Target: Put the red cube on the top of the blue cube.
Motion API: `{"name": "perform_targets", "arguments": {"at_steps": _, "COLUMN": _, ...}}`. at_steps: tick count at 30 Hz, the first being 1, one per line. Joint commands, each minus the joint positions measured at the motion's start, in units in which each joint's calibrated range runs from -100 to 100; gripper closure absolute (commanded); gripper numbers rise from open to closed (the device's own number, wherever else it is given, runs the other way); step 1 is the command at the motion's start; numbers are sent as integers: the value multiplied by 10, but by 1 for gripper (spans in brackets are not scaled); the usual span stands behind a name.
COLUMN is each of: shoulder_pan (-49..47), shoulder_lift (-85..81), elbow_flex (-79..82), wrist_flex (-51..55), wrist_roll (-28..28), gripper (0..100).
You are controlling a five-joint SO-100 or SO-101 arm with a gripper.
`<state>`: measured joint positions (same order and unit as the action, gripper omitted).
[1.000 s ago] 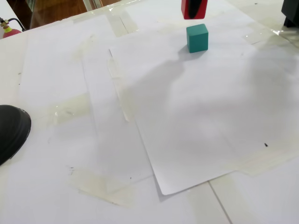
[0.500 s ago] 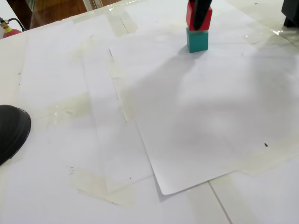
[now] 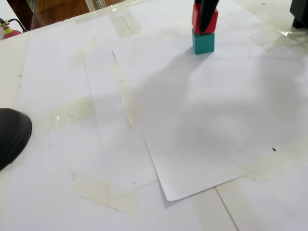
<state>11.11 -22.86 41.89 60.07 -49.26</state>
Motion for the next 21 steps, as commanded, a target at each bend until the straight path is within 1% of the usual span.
{"name": "perform_targets", "arguments": {"at_steps": 1, "shoulder_pan": 2, "shoulder_lift": -10, "elbow_flex": 2, "wrist_flex": -19, "wrist_roll": 2, "gripper": 92}}
{"name": "perform_targets", "arguments": {"at_steps": 14, "shoulder_pan": 2, "shoulder_lift": -7, "elbow_flex": 40, "wrist_flex": -52, "wrist_roll": 3, "gripper": 92}}
{"name": "perform_targets", "arguments": {"at_steps": 21, "shoulder_pan": -2, "shoulder_lift": -9, "elbow_flex": 41, "wrist_flex": -48, "wrist_roll": -3, "gripper": 84}}
